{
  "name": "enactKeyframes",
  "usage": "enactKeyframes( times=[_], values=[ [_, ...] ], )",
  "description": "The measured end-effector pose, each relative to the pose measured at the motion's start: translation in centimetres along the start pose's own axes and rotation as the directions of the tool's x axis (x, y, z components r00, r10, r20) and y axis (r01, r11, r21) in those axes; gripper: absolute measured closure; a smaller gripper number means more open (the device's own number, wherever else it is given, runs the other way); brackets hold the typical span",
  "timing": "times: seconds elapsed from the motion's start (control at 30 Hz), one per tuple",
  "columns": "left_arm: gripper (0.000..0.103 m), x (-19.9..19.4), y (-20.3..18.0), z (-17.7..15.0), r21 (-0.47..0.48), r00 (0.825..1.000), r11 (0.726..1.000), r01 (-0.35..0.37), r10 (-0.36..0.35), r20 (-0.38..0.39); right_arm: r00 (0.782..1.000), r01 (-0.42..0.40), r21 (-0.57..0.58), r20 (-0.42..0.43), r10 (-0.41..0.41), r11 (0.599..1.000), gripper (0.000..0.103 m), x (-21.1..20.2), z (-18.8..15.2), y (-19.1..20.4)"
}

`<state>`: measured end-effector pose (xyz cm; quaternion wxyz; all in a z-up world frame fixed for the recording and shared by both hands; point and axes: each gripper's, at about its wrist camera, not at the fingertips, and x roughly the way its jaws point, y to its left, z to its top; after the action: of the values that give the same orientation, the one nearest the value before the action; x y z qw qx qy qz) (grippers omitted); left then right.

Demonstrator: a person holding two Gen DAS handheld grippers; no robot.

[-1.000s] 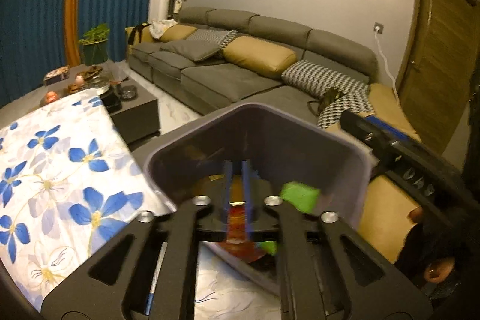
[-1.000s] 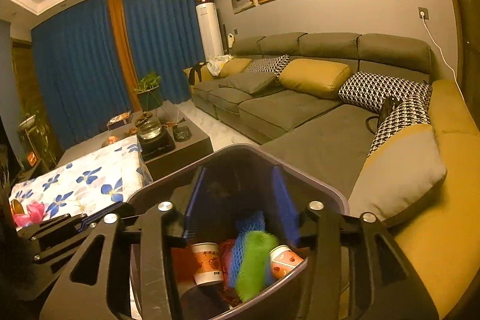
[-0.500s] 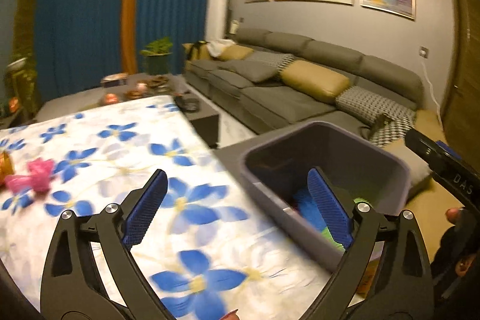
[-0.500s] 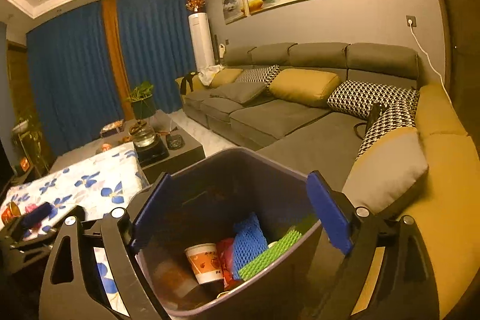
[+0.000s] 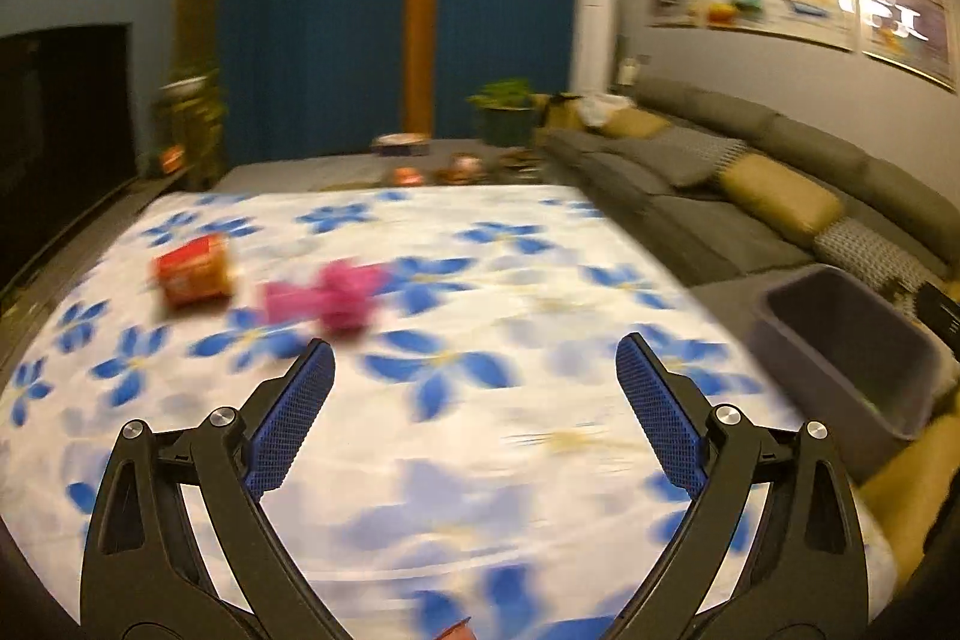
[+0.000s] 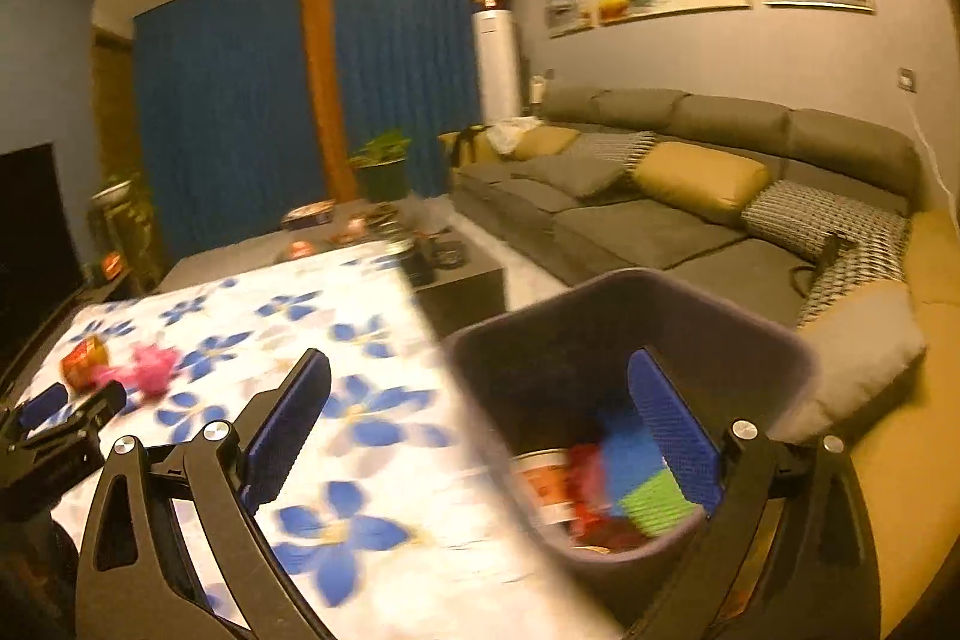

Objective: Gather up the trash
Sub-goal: 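Move both tools back over the remaining table trash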

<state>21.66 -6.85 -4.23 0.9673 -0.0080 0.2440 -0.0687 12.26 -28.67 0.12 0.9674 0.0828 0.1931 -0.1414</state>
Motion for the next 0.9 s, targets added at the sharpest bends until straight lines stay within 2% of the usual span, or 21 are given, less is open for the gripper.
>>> enactKeyframes(
  times=[0.13, 0.37, 0.6, 0.77, 0.9],
  values=[
    [0.010, -0.5, 6.8, 0.1, -0.056, 0.991, 0.990, -0.131, 0.131, -0.002, 0.997, -0.077, -0.047, -0.024, 0.076, 0.996, 0.007, 0.7, -0.6, 5.0],
    [0.010, -1.0, 16.6, 0.8, -0.154, 0.952, 0.940, -0.304, 0.305, -0.019, 0.981, -0.185, -0.103, -0.068, 0.179, 0.977, 0.007, 2.3, -1.9, 13.1],
    [0.010, 0.2, 22.5, 1.4, -0.211, 0.925, 0.902, -0.376, 0.378, -0.032, 0.960, -0.268, -0.157, -0.131, 0.249, 0.951, 0.007, 5.4, -3.5, 21.5],
    [0.010, 2.0, 24.8, 1.9, -0.241, 0.923, 0.893, -0.381, 0.383, -0.040, 0.947, -0.294, -0.185, -0.186, 0.260, 0.938, 0.007, 9.2, -4.1, 26.4],
    [0.010, 3.6, 25.7, 2.1, -0.246, 0.927, 0.895, -0.371, 0.373, -0.042, 0.943, -0.291, -0.170, -0.214, 0.253, 0.941, 0.011, 12.6, -3.6, 28.7]
  ],
)
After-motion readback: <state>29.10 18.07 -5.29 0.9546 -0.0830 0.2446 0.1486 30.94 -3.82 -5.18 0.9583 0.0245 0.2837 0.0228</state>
